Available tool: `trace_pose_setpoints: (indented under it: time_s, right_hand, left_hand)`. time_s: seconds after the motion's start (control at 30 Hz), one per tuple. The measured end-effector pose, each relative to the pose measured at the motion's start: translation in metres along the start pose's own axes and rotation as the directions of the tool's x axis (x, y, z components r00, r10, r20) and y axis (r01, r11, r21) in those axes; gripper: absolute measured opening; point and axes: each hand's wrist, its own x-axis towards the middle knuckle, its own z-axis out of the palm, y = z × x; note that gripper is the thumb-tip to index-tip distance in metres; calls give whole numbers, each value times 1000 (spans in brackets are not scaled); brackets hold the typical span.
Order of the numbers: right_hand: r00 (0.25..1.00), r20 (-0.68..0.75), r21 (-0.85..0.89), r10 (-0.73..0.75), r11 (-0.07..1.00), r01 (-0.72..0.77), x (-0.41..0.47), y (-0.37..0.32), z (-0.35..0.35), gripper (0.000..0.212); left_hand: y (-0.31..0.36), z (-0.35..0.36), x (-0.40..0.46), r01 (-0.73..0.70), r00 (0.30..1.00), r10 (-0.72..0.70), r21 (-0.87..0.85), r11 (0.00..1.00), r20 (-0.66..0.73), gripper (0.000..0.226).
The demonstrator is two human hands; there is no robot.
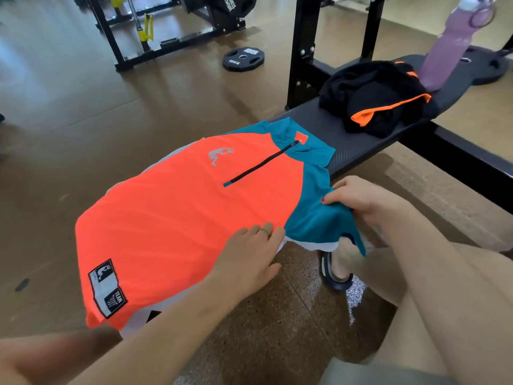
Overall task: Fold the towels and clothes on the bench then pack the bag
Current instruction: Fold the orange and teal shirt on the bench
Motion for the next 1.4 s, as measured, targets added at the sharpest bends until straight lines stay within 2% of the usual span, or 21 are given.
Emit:
trace_pose_setpoints:
  time_s: [0.07, 0.13, 0.17, 0.2, 0.3, 0.4, 0.47, 0.5, 0.53, 0.6, 0.63, 0.73, 0.8, 0.87, 0.97, 1.07, 1.2, 1.27, 1.33, 1.4]
  right_hand:
    - [998, 61, 66, -32, 997, 28, -1, -5, 6, 46]
    - [991, 126, 119, -50, 992, 35, -4, -9, 10, 65]
    - [986, 154, 125, -56, 991, 37, -8, -12, 13, 68]
    - [985, 164, 130, -59, 991, 38, -10, -15, 15, 68]
    - [983, 166, 250, -82, 968, 39, -15, -22, 22, 58]
    - [983, 155, 297, -96, 954, 46, -12, -25, 27, 46]
    - [984, 153, 289, -94, 956, 46, -9, -26, 29, 46]
    - [984, 156, 293, -88, 955, 39, -8, -26, 28, 45]
    - [984, 162, 314, -79, 949, 25, -8, -27, 28, 42]
    - [978, 186, 344, -98, 939, 28, -9, -28, 27, 28]
    - [976, 190, 327, -110, 944, 43, -10, -28, 26, 24]
    - [981, 120, 203, -153, 971, 127, -9, -28, 25, 19]
    - [984, 40, 211, -175, 964, 163, -5, -28, 25, 17]
    - [984, 0, 270, -179, 947, 172, -1, -30, 27, 19]
    - [986, 71, 459, -154, 882, 105, -2, -37, 35, 32]
    - [977, 145, 512, -155, 857, 60, -6, -44, 43, 32]
    - [977, 159, 456, -144, 888, 57, -5, -46, 45, 32]
    - [985, 128, 385, -118, 921, 60, -4, -46, 43, 36]
    - [991, 62, 222, -118, 970, 101, -4, -46, 42, 34]
    - [978, -71, -170, -197, 968, 183, -9, -44, 38, 28]
  left_hand:
    - [16, -12, 16, 112, 993, -101, -300, 947, 53, 58]
    - [30, -20, 32, 244, 969, -209, -626, 741, 130, 64]
    - [35, -22, 39, 287, 956, -242, -712, 641, 167, 67]
    - [40, -23, 46, 312, 946, -263, -748, 585, 189, 70]
    - [55, -23, 59, 375, 912, -352, -779, 503, 212, 79]
    - [64, -19, 70, 480, 828, -467, -823, 304, 310, 85]
    - [68, -16, 75, 521, 795, -478, -823, 224, 373, 92]
    - [69, -15, 75, 517, 798, -479, -825, 228, 367, 88]
    - [68, -13, 74, 504, 805, -482, -826, 251, 344, 74]
    - [62, -11, 72, 496, 820, -464, -820, 285, 335, 33]
    - [57, -11, 70, 503, 821, -439, -826, 253, 366, 21]
    - [42, -18, 58, 545, 794, -341, -838, 33, 503, 26]
    - [29, -26, 51, 555, 773, -346, -831, -37, 531, 30]
    - [15, -35, 44, 551, 763, -388, -834, -28, 517, 27]
    - [6, -41, 37, 570, 781, -372, -816, 97, 501, 9]
    - [15, -33, 41, 583, 791, -373, -782, 222, 484, 37]
    - [29, -19, 58, 564, 747, -537, -802, 199, 392, 42]
    - [36, -15, 66, 535, 743, -565, -825, 182, 358, 33]
    - [42, -8, 72, 528, 755, -562, -821, 217, 338, 38]
    - [47, -1, 77, 555, 762, -541, -790, 260, 357, 35]
